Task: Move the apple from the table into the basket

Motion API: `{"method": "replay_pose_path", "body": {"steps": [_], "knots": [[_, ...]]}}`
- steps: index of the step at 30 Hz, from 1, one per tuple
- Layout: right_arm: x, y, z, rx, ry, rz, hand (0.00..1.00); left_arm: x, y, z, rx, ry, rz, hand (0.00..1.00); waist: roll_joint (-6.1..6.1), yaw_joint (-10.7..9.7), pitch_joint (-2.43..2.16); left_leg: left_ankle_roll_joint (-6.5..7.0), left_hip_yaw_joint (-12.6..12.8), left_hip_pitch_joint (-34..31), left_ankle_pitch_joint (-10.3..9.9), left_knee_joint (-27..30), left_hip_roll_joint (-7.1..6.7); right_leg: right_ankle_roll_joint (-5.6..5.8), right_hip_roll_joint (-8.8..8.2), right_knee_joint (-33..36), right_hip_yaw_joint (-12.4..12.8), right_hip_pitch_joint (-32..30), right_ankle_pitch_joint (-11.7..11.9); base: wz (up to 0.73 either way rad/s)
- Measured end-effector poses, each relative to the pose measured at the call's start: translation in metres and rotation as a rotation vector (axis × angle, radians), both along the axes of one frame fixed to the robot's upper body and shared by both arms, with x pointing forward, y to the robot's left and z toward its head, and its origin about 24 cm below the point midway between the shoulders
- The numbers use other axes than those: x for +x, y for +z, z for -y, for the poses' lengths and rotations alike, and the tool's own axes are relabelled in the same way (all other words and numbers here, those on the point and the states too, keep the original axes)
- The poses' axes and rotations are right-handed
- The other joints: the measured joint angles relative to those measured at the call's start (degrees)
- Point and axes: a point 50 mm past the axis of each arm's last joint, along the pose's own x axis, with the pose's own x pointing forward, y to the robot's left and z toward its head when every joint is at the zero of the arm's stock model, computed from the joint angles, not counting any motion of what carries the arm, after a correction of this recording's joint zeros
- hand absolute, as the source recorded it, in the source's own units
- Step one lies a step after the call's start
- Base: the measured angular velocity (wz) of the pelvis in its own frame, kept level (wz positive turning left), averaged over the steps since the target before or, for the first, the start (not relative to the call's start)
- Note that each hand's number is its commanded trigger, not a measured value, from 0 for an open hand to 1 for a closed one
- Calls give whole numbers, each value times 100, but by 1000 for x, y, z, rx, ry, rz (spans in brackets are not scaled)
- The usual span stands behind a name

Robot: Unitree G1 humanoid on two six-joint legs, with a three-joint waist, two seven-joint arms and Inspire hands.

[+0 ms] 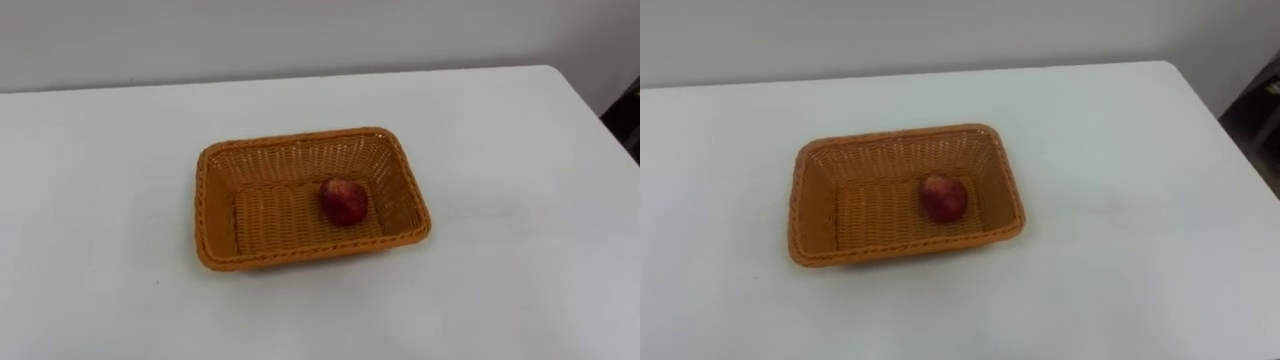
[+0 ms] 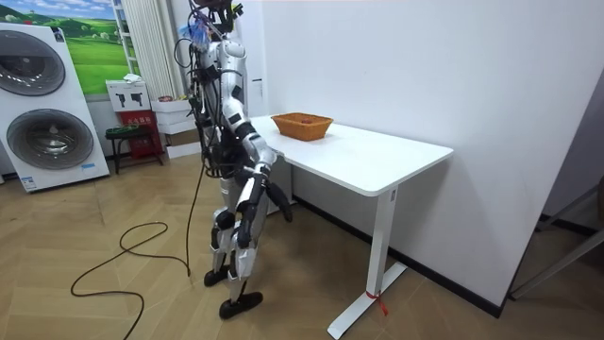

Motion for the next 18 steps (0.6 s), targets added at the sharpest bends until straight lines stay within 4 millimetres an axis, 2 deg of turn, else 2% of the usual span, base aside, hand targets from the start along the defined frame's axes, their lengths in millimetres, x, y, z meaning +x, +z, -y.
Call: {"method": "replay_pose_path", "body": {"steps": [3,6,7,8,9,11,12,14,18], "knots": [[-14,-12,-16,88,-4,-53,0,0,-1,2,-6,1,-2,0,8,-6,-2,0,-1,-56,0,12,0,0,0,0,-24,-26,0,8],[-22,-27,-35,218,116,-127,0,-3,-3,6,-24,-3,-20,0,59,12,-13,0,-10,-89,0,17,2,0,2,-8,-16,-57,-1,-2],[-23,-31,-41,266,190,-157,0,-6,-4,8,-38,3,-36,0,55,21,-4,1,-1,-85,0,29,2,0,1,-8,-15,-57,-1,-11],[-24,-35,-46,316,274,-189,0,-7,-5,9,-49,5,-48,0,104,71,-19,1,36,-73,-1,37,4,0,-1,-5,-15,-70,-1,-15],[-24,-37,-49,343,329,-215,0,-7,-5,10,-50,-1,-53,0,78,117,-4,2,80,-69,-1,40,9,0,-1,-6,-14,-94,-1,-23],[-16,-43,-56,419,573,-292,0,-8,-6,12,-55,-13,-67,0,132,220,-6,3,157,-109,-5,135,19,0,-1,-7,-8,-91,-1,-21],[-13,-44,-58,433,636,-311,0,-7,-7,13,-58,-23,-70,0,124,244,4,5,159,-123,-9,154,20,0,-1,-10,-7,-94,-1,-9],[-6,-50,-66,504,844,-357,0,-2,-10,21,-79,-53,-76,0,192,361,11,-4,152,-173,-46,216,33,-4,6,-6,-4,-100,-3,-2],[-1,-57,-76,610,1081,-421,0,-3,-14,31,-117,-61,-97,0,263,490,25,-12,107,-165,-45,333,35,-33,4,7,-26,-87,-43,7]]}}
